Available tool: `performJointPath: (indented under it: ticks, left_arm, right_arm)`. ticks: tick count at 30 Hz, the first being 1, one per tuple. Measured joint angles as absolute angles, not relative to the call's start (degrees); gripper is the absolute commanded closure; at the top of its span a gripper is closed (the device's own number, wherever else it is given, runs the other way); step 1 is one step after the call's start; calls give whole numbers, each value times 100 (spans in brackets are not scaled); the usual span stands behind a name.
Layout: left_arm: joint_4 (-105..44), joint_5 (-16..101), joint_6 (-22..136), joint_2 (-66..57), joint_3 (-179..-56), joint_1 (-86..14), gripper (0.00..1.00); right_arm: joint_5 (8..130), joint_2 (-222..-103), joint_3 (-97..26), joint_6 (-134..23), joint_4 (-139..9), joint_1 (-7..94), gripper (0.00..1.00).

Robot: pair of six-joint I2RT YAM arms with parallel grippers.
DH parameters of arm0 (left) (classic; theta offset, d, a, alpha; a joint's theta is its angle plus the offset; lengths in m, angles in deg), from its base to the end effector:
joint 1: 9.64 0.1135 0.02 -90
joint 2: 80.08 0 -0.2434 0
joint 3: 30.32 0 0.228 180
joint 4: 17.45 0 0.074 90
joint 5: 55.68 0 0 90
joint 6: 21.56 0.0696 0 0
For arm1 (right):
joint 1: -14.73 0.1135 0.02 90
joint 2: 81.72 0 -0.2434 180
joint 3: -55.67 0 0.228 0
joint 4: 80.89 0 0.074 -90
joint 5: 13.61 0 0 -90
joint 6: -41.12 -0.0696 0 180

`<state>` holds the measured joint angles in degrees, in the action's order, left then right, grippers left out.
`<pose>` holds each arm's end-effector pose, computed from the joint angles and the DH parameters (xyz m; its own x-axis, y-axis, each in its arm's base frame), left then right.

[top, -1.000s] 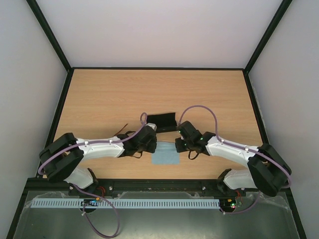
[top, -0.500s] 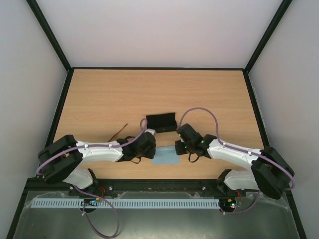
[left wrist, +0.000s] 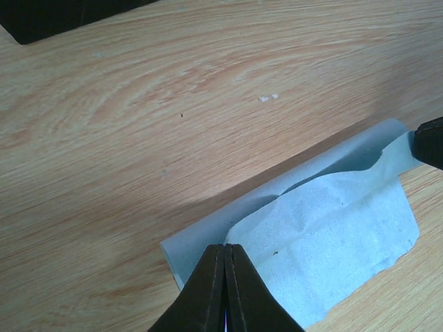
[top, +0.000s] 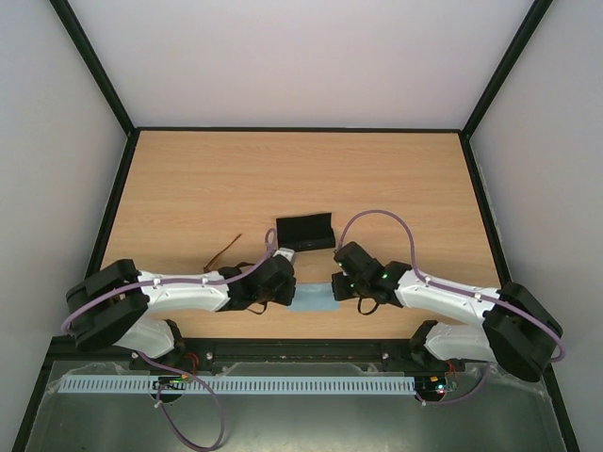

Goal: Organize the sunglasses
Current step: Fold the glasses cleaning cloth at the center of the board.

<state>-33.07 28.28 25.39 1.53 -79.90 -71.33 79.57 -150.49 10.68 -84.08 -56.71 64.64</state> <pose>0.1365 -0.2380 0.1275 -0.8308 0.1109 -0.5454 0.3760 0.8344 -0.4030 0.1553 0.1785 0.1419 -0.8173 -0.0773 -0.5709 -0.3289 0.8762 0.3523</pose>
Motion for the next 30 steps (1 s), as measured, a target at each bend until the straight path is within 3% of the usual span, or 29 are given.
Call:
performJointPath:
  ticks: [30]
  left_arm:
    - [-3165,2828,2275,153,-7721,-7341,98]
  right_arm:
    - [7938,-14961,1376,-8777,-5695,6667,99]
